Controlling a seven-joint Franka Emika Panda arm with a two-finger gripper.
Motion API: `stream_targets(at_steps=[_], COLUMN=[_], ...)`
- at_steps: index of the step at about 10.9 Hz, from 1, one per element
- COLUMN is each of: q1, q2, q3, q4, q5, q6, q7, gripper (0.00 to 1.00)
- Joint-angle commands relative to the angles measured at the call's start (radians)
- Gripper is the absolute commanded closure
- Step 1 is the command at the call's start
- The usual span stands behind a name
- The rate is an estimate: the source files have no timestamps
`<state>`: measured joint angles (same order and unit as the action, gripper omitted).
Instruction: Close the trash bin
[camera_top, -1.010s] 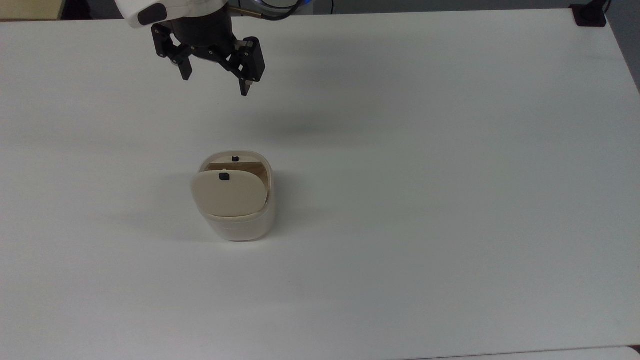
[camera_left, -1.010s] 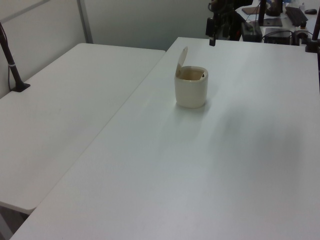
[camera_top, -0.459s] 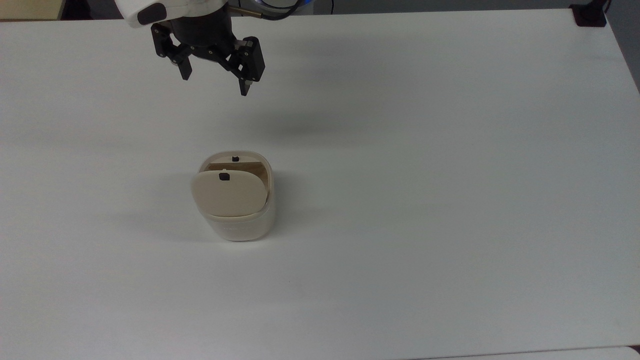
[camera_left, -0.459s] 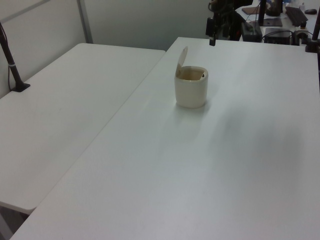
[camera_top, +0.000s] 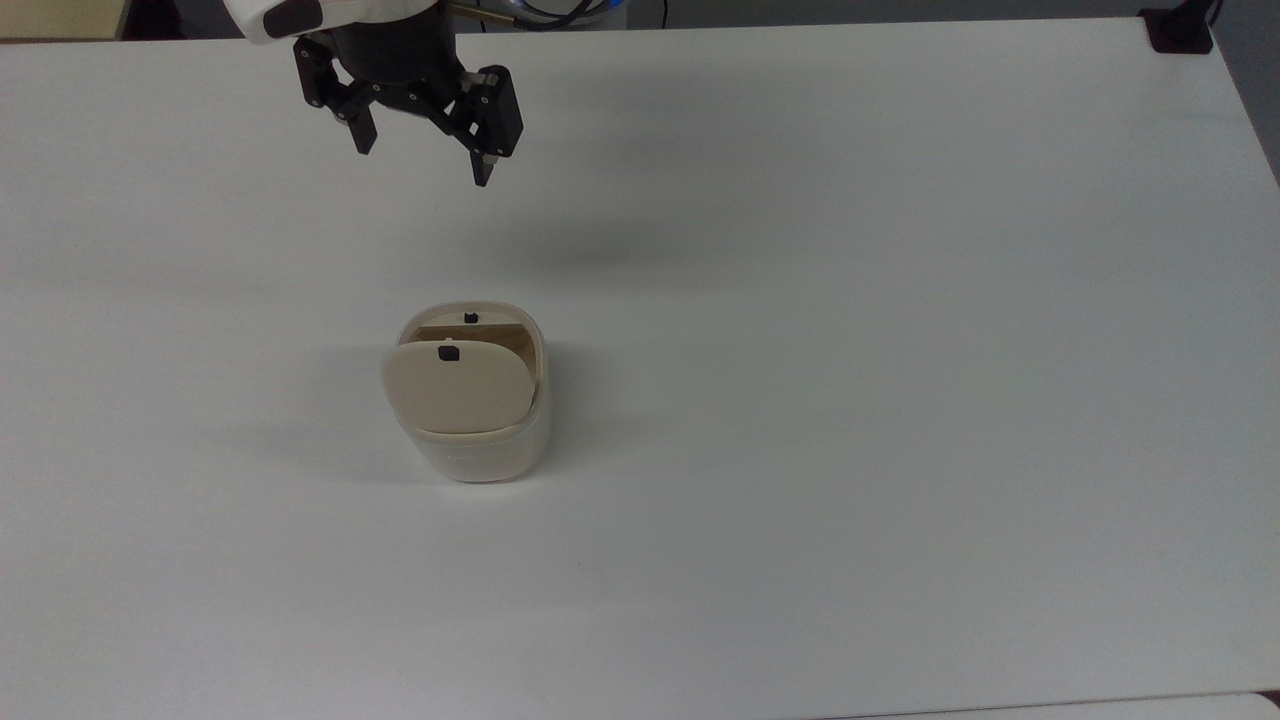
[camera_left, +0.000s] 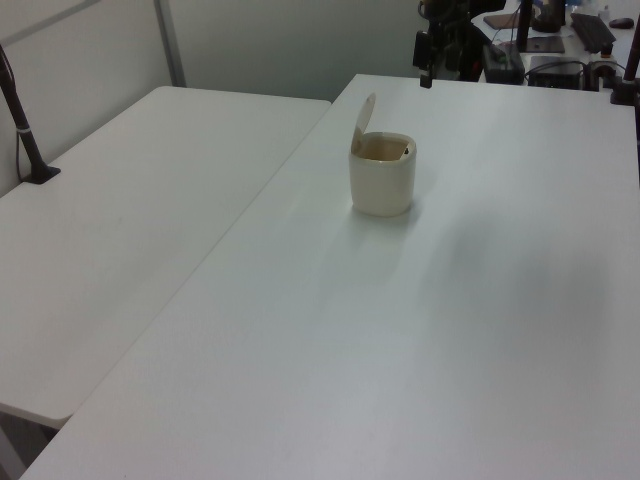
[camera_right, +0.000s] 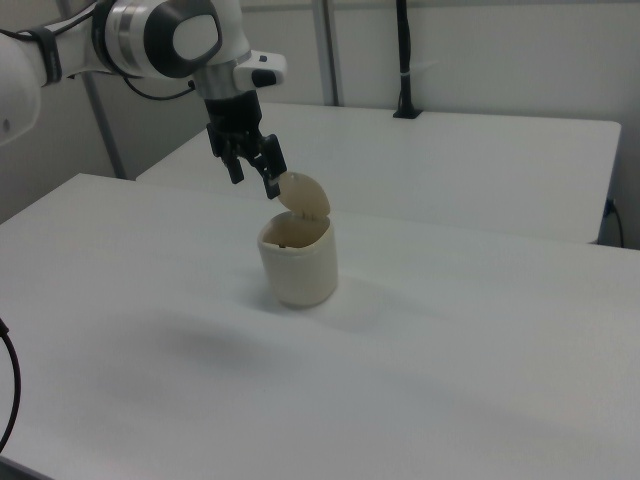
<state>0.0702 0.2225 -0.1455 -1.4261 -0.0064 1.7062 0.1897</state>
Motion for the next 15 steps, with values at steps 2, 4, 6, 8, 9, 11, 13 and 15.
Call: stream_targets(at_steps=[2, 4, 6, 8, 9, 11, 13, 15], q1=[0.007, 0.007, 0.007, 0.007, 0.007, 0.005, 0.007, 0.007], q2=[-0.025, -0.025, -0.025, -0.023, -0.022, -0.018, -0.015, -0.011], q3=[-0.006, -0.005, -0.005, -0.006, -0.005, -0.005, -0.005, -0.005], q4=[-0.02, -0.02, -0.02, -0.02, -0.02, -0.02, -0.022, -0.024], q5=[-0.01, -0.009, -0.007, -0.007, -0.007, -0.006, -0.006, -0.001], q6=[-0.004, 0.0, 0.001, 0.001, 0.003, 0.004, 0.006, 0.042], q7=[-0.003, -0.004, -0.004, -0.004, -0.004, -0.028, -0.042, -0.039], gripper=[0.0, 0.0, 0.0, 0.0, 0.0, 0.0, 0.15, 0.41])
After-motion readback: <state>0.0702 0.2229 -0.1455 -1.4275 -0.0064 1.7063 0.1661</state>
